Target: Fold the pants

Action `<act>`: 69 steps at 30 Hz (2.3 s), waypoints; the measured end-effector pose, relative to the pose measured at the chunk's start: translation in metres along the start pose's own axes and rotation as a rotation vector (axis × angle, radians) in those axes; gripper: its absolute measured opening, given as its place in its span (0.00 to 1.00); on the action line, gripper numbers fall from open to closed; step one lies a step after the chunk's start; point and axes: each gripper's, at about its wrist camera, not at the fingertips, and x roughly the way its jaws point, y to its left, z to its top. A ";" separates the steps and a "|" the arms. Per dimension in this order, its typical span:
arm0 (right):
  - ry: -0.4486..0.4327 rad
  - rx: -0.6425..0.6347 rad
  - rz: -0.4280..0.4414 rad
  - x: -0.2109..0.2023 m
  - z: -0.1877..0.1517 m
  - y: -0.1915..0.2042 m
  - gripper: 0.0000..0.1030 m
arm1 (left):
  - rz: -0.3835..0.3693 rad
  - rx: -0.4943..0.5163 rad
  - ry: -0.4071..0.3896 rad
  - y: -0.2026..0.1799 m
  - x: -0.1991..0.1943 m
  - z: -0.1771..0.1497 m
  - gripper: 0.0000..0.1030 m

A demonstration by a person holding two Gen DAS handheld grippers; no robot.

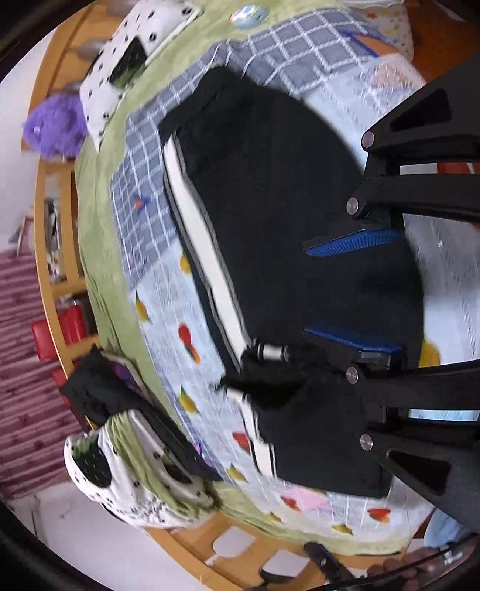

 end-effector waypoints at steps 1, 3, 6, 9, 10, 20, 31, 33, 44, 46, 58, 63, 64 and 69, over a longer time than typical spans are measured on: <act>-0.002 0.007 0.014 0.002 0.005 0.008 0.46 | 0.008 -0.017 -0.003 0.007 -0.001 0.002 0.70; -0.002 0.024 0.053 0.009 0.015 0.019 0.56 | -0.012 -0.064 -0.001 0.021 0.000 0.006 0.70; 0.047 0.023 0.103 0.034 0.027 0.039 0.58 | -0.047 -0.122 0.019 0.031 0.004 0.008 0.70; 0.134 0.026 0.098 0.072 0.027 0.054 0.58 | -0.080 -0.146 0.033 0.030 0.008 0.009 0.70; 0.165 0.025 0.107 0.084 0.024 0.057 0.58 | -0.083 -0.144 0.036 0.029 0.009 0.009 0.70; 0.258 -0.169 0.045 0.151 -0.023 0.091 0.65 | -0.092 -0.069 0.062 -0.001 0.020 0.007 0.70; 0.105 -0.199 0.088 0.115 -0.022 0.094 0.14 | -0.046 -0.070 0.061 -0.014 0.018 0.002 0.70; -0.001 -0.196 0.120 0.089 -0.012 0.090 0.13 | -0.050 -0.082 0.056 -0.014 0.015 0.002 0.70; 0.212 -0.042 -0.206 0.127 -0.002 0.026 0.32 | -0.037 -0.066 0.051 -0.013 0.004 -0.006 0.70; 0.174 -0.091 -0.248 0.118 -0.007 0.034 0.32 | -0.051 -0.065 0.050 -0.014 0.001 -0.006 0.70; -0.054 -0.208 -0.220 0.052 -0.015 0.071 0.52 | -0.027 0.029 -0.007 -0.029 -0.009 -0.019 0.70; -0.018 -0.109 -0.156 0.047 -0.009 0.050 0.44 | -0.012 0.041 -0.042 -0.045 -0.013 -0.021 0.70; -0.001 -0.080 -0.133 0.047 -0.008 0.045 0.44 | -0.037 0.035 -0.040 -0.048 -0.013 -0.021 0.70; 0.007 -0.028 -0.095 0.040 -0.007 0.026 0.43 | -0.052 0.045 -0.052 -0.061 -0.011 -0.020 0.70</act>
